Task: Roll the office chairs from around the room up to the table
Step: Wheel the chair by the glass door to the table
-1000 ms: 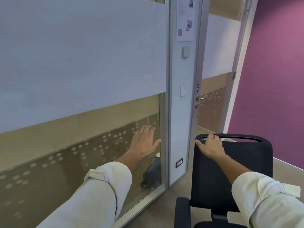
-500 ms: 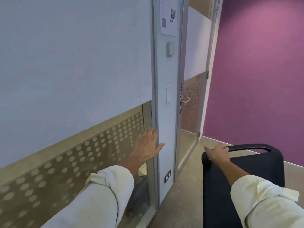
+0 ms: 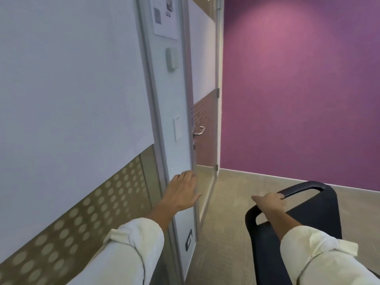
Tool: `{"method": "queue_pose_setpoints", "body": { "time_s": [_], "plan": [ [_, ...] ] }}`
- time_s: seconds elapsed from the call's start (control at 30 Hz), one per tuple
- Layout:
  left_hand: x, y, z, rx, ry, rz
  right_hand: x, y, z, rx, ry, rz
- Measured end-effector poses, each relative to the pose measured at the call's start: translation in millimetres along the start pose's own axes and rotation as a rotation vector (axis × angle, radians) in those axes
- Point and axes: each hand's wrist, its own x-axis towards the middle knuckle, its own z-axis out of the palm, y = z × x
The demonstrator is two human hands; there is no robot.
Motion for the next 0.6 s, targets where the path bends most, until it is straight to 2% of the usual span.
{"method": "queue_pose_setpoints", "body": {
  "time_s": [0.23, 0.43, 0.6],
  "plan": [
    [103.2, 17.4, 30.1, -0.043, -0.013, 0.168, 41.0, 5.9, 4.9, 0.21, -0.06, 0.226],
    [166.9, 62.3, 59.9, 0.124, -0.016, 0.565, 26.8, 9.9, 8.4, 0.225, -0.054, 0.178],
    [202.2, 111.1, 74.1, 0.088, -0.026, 0.754, 0.3, 10.3, 16.7, 0.131, -0.095, 0.164]
  ]
}}
